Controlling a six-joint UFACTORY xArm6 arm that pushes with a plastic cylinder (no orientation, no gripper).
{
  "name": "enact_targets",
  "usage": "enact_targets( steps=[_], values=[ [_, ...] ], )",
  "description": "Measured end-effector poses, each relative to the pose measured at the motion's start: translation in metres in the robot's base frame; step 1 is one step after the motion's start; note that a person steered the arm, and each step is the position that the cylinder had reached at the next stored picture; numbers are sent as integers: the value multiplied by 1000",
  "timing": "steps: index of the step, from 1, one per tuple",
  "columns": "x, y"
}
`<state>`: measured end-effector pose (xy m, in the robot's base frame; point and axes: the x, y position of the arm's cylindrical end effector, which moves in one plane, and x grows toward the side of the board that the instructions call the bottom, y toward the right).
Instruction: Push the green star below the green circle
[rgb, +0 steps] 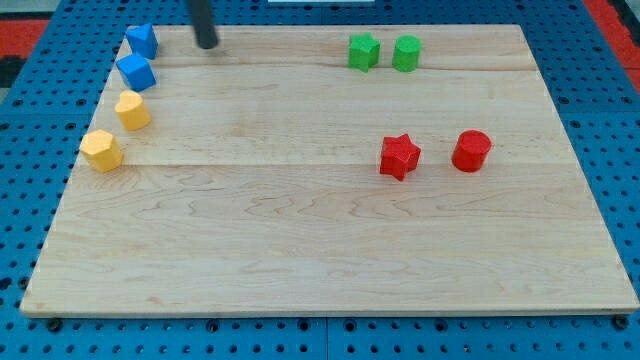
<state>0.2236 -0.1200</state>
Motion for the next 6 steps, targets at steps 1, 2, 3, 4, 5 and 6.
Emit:
enact_targets(
  steps=[1,2,3,4,5,6],
  values=[
    [-11,106],
    [-11,179],
    [16,216],
    [31,216],
    [20,216],
    [-5,215]
  ],
)
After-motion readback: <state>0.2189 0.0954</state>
